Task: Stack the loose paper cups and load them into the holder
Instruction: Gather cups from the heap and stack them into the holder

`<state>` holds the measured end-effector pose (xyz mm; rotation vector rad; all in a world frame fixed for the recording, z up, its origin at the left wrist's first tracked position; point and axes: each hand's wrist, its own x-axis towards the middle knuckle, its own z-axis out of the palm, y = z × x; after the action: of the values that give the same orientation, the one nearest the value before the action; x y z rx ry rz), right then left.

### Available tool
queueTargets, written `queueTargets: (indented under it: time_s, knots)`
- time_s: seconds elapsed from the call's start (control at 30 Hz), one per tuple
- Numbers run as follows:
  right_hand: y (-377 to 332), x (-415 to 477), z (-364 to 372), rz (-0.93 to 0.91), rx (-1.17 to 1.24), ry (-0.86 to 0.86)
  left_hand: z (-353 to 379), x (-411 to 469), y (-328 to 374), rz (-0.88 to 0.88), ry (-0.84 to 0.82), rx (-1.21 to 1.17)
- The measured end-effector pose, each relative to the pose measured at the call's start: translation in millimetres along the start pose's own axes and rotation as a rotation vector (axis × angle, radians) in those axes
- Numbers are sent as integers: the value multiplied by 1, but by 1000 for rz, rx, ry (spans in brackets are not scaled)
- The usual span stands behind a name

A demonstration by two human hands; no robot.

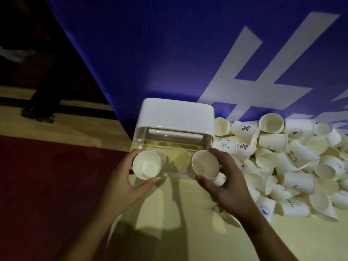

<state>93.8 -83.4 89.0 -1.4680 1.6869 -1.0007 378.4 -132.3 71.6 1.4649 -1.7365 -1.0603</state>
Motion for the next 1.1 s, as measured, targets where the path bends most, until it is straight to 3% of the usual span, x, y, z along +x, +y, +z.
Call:
queueTargets:
  time_s: [0.23, 0.4, 0.6, 0.9, 1.1]
  knots:
    - [3, -2, 27, 54, 24, 41, 7, 26, -35, -8, 67, -1]
    - [7, 1, 30, 71, 25, 57, 29, 45, -46, 28, 16, 21]
    - [13, 4, 36, 69, 12, 54, 47, 57, -83, -131, -77, 209]
    - [21, 11, 64, 9, -31, 28, 61, 72, -95, -155, -129, 391]
    - [8, 28, 108, -96, -57, 26, 44, 61, -97, -105, -180, 132]
